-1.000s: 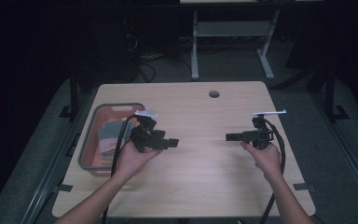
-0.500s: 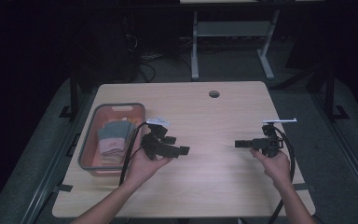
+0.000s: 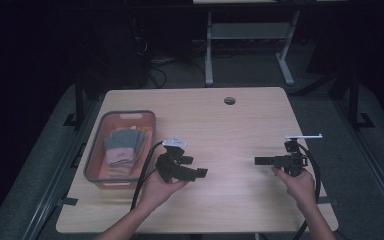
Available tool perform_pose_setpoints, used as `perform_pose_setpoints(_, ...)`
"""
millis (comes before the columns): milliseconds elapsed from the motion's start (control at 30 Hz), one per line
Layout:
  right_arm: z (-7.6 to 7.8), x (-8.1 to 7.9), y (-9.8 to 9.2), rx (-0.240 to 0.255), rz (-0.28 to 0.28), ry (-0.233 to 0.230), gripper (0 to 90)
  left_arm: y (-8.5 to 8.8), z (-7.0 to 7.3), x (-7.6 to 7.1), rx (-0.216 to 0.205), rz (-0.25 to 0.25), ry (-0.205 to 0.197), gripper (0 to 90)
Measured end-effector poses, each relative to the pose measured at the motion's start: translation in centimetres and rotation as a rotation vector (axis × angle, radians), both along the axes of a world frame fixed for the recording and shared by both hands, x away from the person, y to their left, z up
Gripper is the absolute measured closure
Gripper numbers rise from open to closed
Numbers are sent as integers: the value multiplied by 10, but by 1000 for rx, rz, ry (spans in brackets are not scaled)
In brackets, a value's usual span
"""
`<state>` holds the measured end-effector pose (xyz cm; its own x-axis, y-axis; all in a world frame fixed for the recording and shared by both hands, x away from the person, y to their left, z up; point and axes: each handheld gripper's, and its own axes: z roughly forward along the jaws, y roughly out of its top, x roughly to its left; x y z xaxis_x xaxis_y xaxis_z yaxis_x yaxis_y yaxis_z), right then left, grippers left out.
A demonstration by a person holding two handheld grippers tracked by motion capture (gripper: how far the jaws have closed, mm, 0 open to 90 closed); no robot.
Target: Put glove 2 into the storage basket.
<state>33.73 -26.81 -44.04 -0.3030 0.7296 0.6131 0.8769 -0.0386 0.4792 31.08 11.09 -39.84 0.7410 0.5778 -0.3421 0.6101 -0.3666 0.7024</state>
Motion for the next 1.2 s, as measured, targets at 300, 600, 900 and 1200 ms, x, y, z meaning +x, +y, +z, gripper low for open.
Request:
perform_pose_setpoints(300,-8,-12,1,-4,10,-13,339,3,-10,-13,-13,-2,-3,233)
perform_pose_setpoints(600,-12,-24,-3,-9,3,-36,333,2,-22,-26,-18,-15,-26,233)
perform_pose_setpoints(900,-18,-33,-3,8,-19,-63,333,0,-30,-38,-10,-37,-52,227)
perform_pose_setpoints(1200,-21,-48,6,29,4,-121,311,6,-32,-57,-67,-27,-84,227)
